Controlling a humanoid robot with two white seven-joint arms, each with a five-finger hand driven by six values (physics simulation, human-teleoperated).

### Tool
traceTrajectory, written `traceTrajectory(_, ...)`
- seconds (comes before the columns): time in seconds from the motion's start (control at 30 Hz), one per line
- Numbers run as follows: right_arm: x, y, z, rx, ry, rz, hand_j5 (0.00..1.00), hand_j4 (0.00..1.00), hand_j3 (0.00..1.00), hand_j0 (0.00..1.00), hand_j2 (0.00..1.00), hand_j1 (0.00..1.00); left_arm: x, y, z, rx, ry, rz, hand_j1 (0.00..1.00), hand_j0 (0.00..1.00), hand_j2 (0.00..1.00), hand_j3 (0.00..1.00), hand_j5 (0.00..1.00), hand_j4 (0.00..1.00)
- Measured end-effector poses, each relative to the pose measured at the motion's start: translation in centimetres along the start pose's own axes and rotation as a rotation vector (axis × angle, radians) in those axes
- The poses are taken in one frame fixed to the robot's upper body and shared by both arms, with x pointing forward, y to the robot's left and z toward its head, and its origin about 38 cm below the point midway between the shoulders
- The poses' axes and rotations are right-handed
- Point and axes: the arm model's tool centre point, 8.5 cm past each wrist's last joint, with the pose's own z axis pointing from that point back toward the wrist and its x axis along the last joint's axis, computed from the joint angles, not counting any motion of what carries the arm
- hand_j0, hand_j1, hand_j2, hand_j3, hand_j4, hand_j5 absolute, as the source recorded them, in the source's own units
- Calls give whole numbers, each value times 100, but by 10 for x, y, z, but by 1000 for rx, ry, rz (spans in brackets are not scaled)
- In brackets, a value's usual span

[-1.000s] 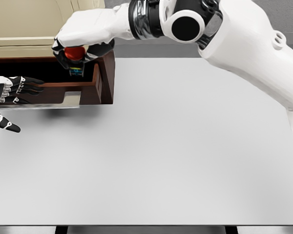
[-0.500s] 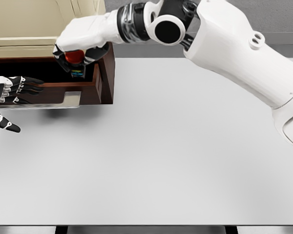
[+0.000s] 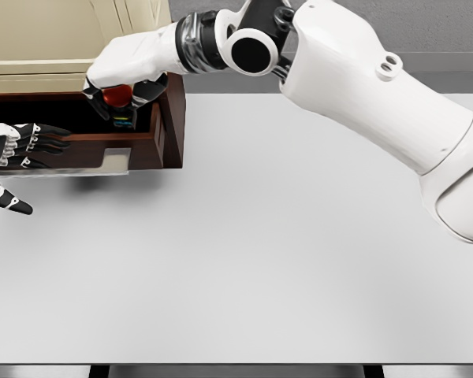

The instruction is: Open the cabinet drawer with left arm, and place a switch into the drawer with right arm

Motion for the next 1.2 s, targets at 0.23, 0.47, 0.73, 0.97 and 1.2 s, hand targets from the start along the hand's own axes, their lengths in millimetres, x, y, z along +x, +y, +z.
traceTrajectory(0.23,-8,0,-2,5,30,-19,100,100,100,100,100,100,0,0,0,-1,0,4,100,100,100,100,100,100)
traceTrajectory(0.47,-11,1,-3,7,37,-35,100,100,100,100,100,100,0,0,0,-2,0,4,100,100,100,100,100,100)
traceTrajectory(0.73,3,4,8,3,-61,49,100,100,100,100,100,100,0,0,1,-3,0,7,100,100,100,100,100,100)
traceTrajectory(0.97,-28,63,103,-37,-110,28,100,100,100,100,100,100,0,0,0,0,2,6,100,100,100,100,100,100)
traceTrajectory(1.2,-71,123,188,-47,36,-124,100,100,100,100,100,100,-5,2,1,11,44,-58,100,100,100,100,100,100)
